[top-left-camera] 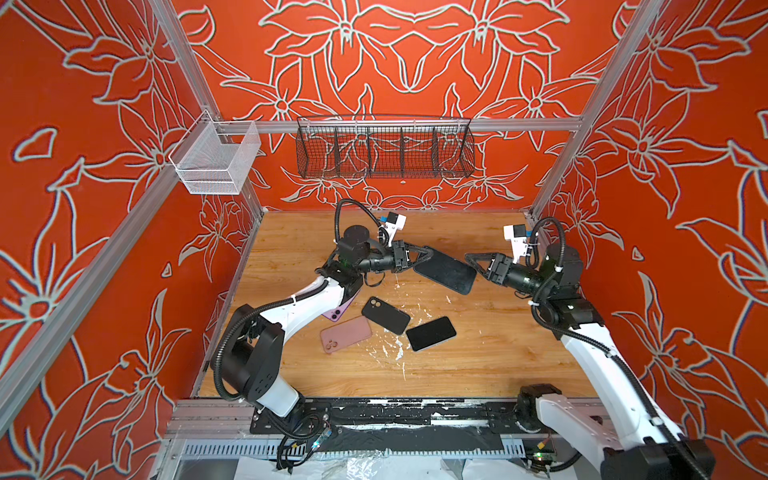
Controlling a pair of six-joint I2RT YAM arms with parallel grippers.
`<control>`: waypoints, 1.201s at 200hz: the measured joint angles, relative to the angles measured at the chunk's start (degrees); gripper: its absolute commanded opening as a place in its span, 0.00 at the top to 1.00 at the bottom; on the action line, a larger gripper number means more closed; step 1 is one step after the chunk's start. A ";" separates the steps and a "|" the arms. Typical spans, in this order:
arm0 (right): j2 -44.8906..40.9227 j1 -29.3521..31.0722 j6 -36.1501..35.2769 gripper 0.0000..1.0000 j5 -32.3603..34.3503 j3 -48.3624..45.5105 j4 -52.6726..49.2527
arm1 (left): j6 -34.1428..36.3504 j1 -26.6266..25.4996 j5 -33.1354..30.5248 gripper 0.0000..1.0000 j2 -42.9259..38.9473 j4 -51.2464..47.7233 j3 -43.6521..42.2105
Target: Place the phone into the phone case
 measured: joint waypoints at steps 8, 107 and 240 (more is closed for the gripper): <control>0.02 0.00 -1.20 0.30 -1.05 0.46 -0.92 | 1.31 0.00 1.60 0.94 -0.15 -1.68 1.07; 6.16 1.55 -5.22 0.47 -14.40 3.23 -1.99 | 8.17 0.02 8.35 0.94 -2.01 -12.48 3.87; 6.21 3.61 -1.86 1.00 -16.92 0.26 4.09 | 5.07 1.07 8.85 0.82 1.70 -10.14 6.27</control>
